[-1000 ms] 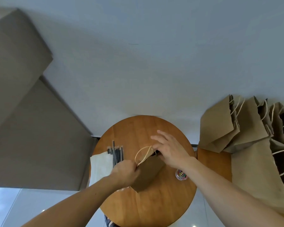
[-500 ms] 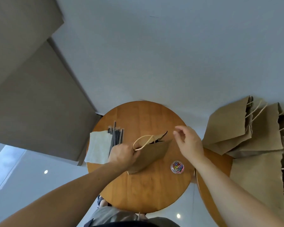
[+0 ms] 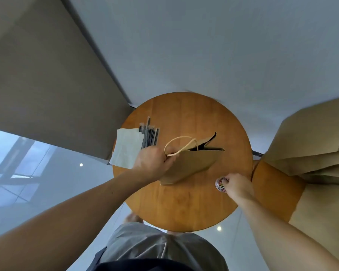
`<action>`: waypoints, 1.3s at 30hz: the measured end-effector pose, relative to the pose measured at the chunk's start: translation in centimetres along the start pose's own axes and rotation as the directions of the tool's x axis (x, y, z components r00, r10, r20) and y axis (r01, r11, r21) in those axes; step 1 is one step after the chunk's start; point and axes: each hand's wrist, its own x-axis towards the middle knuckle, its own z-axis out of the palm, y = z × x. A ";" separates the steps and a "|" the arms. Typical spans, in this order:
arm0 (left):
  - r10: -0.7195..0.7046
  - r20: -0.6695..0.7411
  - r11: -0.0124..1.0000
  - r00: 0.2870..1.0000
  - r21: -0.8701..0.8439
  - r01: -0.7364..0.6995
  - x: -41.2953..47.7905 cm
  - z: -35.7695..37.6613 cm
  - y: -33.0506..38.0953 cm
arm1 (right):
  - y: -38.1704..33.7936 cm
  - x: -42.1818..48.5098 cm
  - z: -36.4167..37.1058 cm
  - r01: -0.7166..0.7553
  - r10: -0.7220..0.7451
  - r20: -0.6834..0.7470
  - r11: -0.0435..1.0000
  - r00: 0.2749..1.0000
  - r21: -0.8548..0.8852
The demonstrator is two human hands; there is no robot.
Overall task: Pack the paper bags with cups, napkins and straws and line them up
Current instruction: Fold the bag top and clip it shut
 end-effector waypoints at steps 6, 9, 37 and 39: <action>0.031 -0.059 0.996 0.998 -0.082 -0.036 -0.1 -0.2 0.3 | 0.3 0.6 0.9 -0.018 0.019 -0.028 1.000 0.999 0.017; 0.047 -0.096 0.992 0.994 -0.110 -0.057 0.0 0.1 0.3 | 0.8 0.2 0.9 -0.022 0.024 -0.062 0.999 0.998 0.037; -0.041 0.009 0.999 0.999 -0.016 0.041 0.4 -0.1 0.1 | -1.1 -4.4 -4.4 0.075 0.150 -0.224 0.649 0.963 0.757; -0.070 0.018 0.997 0.997 -0.010 0.070 0.8 -0.3 0.2 | -2.8 -5.6 -6.4 0.205 0.059 -0.292 0.581 0.955 0.787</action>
